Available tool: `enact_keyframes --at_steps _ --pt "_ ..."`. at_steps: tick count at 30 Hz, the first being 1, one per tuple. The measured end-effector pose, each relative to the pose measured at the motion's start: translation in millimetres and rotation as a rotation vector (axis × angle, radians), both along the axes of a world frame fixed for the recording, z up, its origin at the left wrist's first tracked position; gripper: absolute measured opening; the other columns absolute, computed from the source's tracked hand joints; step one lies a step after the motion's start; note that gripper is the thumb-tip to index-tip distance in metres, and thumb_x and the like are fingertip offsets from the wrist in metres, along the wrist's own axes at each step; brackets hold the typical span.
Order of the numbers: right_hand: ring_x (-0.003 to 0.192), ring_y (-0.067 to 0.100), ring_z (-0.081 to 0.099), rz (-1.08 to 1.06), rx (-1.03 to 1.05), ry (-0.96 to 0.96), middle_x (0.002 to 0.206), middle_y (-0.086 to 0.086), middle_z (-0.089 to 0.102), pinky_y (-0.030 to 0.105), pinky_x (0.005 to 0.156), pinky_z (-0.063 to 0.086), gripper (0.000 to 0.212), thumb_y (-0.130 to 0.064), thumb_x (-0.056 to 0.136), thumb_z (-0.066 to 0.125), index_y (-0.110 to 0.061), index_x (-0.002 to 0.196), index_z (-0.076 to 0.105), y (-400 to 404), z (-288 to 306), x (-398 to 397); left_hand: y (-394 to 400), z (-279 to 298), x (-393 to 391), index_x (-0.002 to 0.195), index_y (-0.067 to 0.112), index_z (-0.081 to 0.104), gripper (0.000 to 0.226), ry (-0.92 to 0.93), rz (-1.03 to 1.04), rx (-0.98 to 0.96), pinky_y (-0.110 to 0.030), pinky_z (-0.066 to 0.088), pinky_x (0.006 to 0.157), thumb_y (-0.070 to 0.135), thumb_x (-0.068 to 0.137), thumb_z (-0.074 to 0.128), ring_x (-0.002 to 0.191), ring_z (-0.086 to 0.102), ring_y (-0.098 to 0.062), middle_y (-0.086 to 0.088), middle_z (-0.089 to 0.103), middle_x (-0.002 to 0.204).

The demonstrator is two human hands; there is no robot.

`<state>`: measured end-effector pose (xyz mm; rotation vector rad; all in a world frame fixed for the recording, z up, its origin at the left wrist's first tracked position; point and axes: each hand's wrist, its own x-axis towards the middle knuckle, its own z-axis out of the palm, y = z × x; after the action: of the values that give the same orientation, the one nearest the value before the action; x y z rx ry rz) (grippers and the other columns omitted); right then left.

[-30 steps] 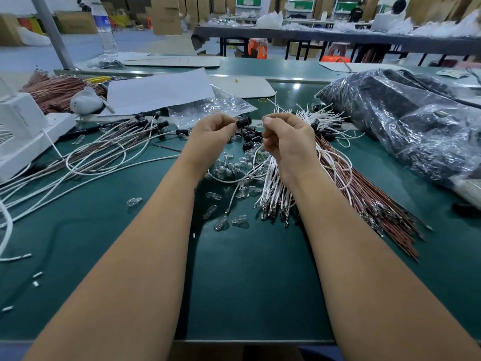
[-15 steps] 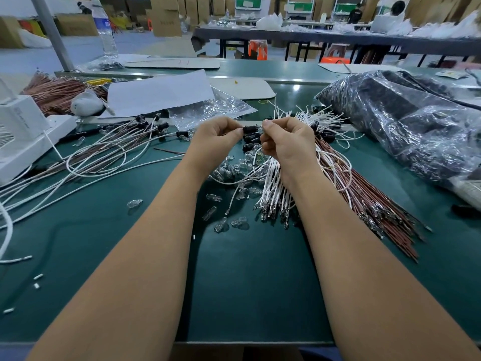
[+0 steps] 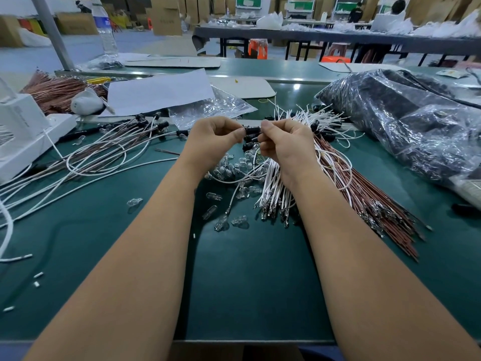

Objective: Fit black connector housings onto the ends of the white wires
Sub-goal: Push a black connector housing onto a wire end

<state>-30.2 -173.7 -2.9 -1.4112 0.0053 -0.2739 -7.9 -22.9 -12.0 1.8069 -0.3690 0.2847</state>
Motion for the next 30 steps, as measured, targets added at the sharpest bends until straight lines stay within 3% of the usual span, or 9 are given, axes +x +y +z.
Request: enact_keyframes --at_steps 5,10,16,22,26,30 --pt "0.050 0.008 0.057 0.031 -0.007 -0.006 0.065 0.004 0.062 0.020 0.054 0.051 0.011 -0.006 0.092 0.063 -0.008 0.081 0.062 1.6 -1.2 0.0 2.2 0.4 0.2 0.084 0.015 0.071 0.005 0.004 0.012 0.009 -0.020 0.047 0.067 0.013 0.088 0.068 0.066 0.057 -0.009 0.003 0.068 0.072" --pt "0.048 0.010 0.056 0.067 -0.003 -0.022 0.061 0.004 0.062 0.022 0.052 0.051 0.010 -0.007 0.092 0.063 -0.006 0.082 0.061 1.0 -3.4 -1.9 2.4 -1.0 1.4 0.080 0.015 0.071 0.009 0.011 0.003 -0.008 -0.007 0.039 0.054 0.011 0.088 0.068 0.049 0.051 0.005 0.008 0.067 0.063" --pt "0.048 0.013 0.057 0.119 -0.009 -0.075 0.059 0.004 0.063 0.024 0.053 0.052 0.014 -0.006 0.093 0.061 -0.007 0.079 0.059 1.6 -7.0 -2.1 0.5 -3.0 1.1 0.080 0.014 0.069 0.009 0.028 -0.027 -0.065 -0.006 0.037 0.051 0.009 0.088 0.068 0.047 0.050 0.005 0.005 0.067 0.064" --pt "0.047 0.012 0.056 0.102 -0.094 -0.105 0.062 0.007 0.061 0.024 0.052 0.052 0.014 -0.006 0.094 0.060 -0.005 0.080 0.058 4.5 -8.4 -3.2 2.1 -4.6 1.4 0.081 0.016 0.069 0.010 0.048 -0.038 -0.087 -0.005 0.037 0.052 0.009 0.088 0.068 0.053 0.055 0.005 0.010 0.068 0.061" --pt "0.048 0.012 0.058 0.080 -0.103 -0.103 0.064 0.008 0.063 0.024 0.052 0.053 0.013 -0.007 0.095 0.059 -0.004 0.082 0.058 3.6 -8.1 -2.2 -1.2 -4.5 0.9 0.080 0.015 0.069 0.011 0.039 -0.033 -0.075 -0.005 0.037 0.050 0.007 0.088 0.067 0.046 0.051 0.006 0.008 0.067 0.062" --pt "0.051 0.011 0.061 0.045 -0.156 -0.080 0.069 0.008 0.065 0.023 0.053 0.052 0.014 -0.012 0.099 0.053 -0.003 0.090 0.058 3.9 -7.1 -2.4 -3.1 0.5 -0.1 0.078 0.020 0.069 0.012 0.001 0.005 -0.006 -0.013 0.046 0.065 0.012 0.088 0.069 0.060 0.059 -0.002 0.007 0.068 0.065"
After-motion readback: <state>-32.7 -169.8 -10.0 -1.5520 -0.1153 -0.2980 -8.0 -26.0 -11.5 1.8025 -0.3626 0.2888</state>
